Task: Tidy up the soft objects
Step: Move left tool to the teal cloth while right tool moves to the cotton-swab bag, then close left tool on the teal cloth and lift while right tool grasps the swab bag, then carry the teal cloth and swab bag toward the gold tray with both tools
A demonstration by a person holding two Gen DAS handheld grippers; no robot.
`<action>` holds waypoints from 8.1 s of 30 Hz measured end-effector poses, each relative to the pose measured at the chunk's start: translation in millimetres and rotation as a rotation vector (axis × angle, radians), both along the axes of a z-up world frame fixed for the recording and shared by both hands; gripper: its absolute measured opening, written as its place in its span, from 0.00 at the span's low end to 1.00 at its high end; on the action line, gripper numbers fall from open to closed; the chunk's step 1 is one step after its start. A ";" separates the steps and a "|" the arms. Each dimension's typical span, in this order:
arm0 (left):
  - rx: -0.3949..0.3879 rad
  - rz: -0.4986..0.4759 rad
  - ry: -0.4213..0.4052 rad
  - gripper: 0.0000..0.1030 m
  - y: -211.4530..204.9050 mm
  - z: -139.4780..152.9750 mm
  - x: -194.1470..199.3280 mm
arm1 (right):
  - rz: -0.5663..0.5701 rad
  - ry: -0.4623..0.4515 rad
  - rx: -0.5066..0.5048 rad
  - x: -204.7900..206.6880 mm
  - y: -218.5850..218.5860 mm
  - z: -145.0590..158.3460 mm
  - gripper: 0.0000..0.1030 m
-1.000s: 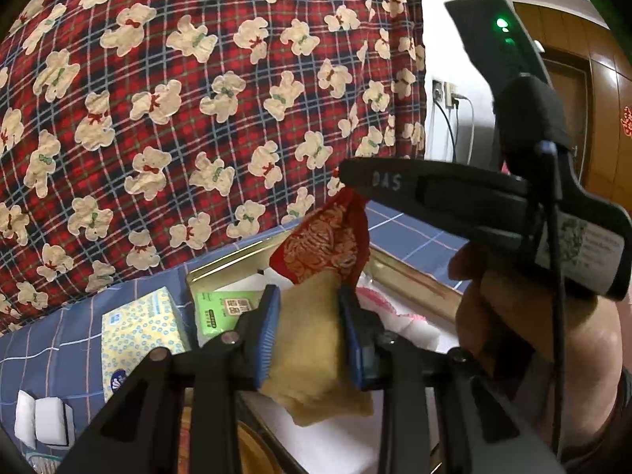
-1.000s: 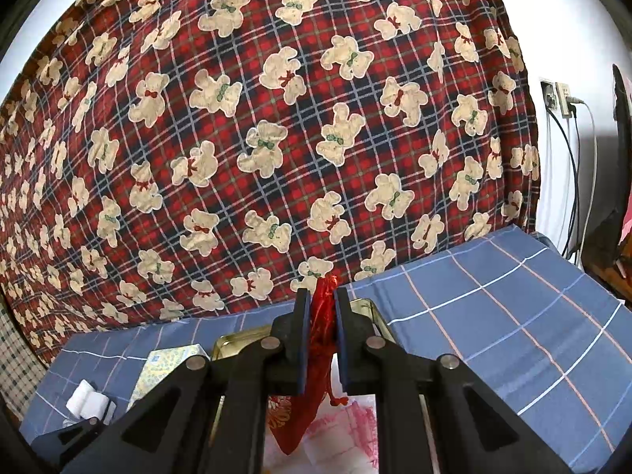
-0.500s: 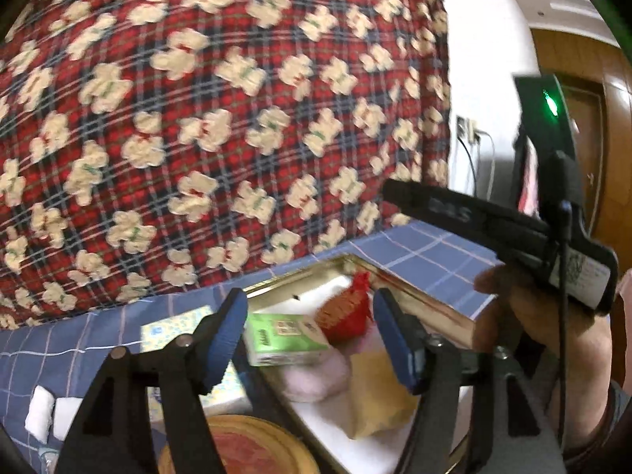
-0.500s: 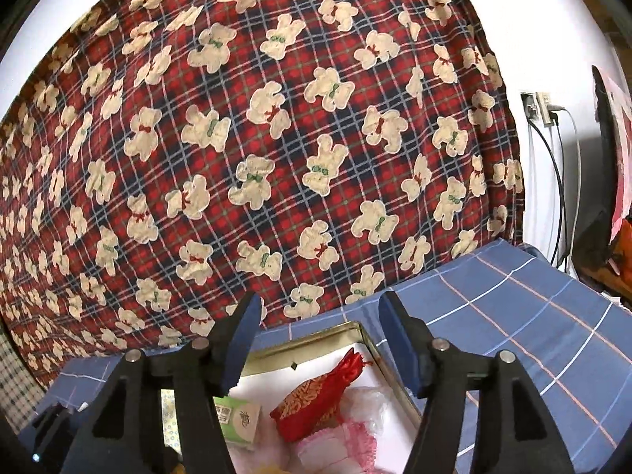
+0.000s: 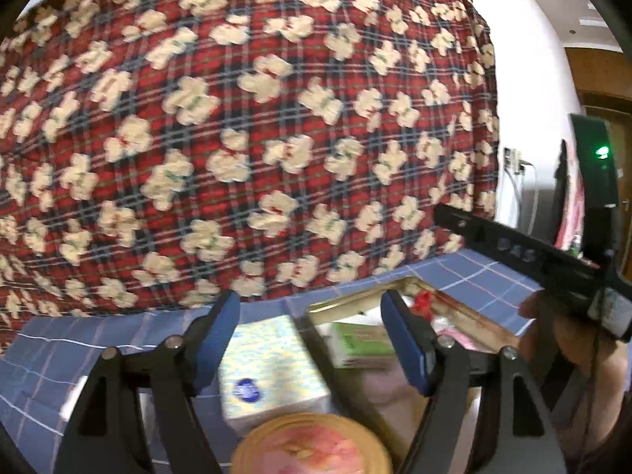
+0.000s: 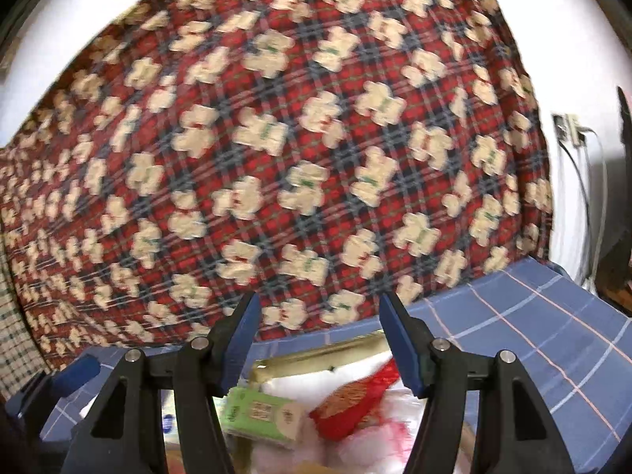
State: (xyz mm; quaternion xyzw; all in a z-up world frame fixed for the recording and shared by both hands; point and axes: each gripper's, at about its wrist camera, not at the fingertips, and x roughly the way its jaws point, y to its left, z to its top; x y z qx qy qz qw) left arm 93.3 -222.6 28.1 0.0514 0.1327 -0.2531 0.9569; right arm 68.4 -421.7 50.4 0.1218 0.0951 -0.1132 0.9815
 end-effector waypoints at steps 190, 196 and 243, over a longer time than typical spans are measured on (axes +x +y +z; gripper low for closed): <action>-0.080 0.489 0.104 0.10 225.0 -57.4 2.1 | 0.625 0.252 -0.236 36.7 273.9 -85.5 0.29; -0.078 0.501 0.065 0.10 224.4 -53.4 -2.6 | 0.626 0.230 -0.252 33.1 275.8 -83.7 0.29; -0.221 0.398 -0.094 0.10 197.8 7.2 -15.3 | 0.470 -0.033 -0.224 0.0 226.6 -26.2 0.29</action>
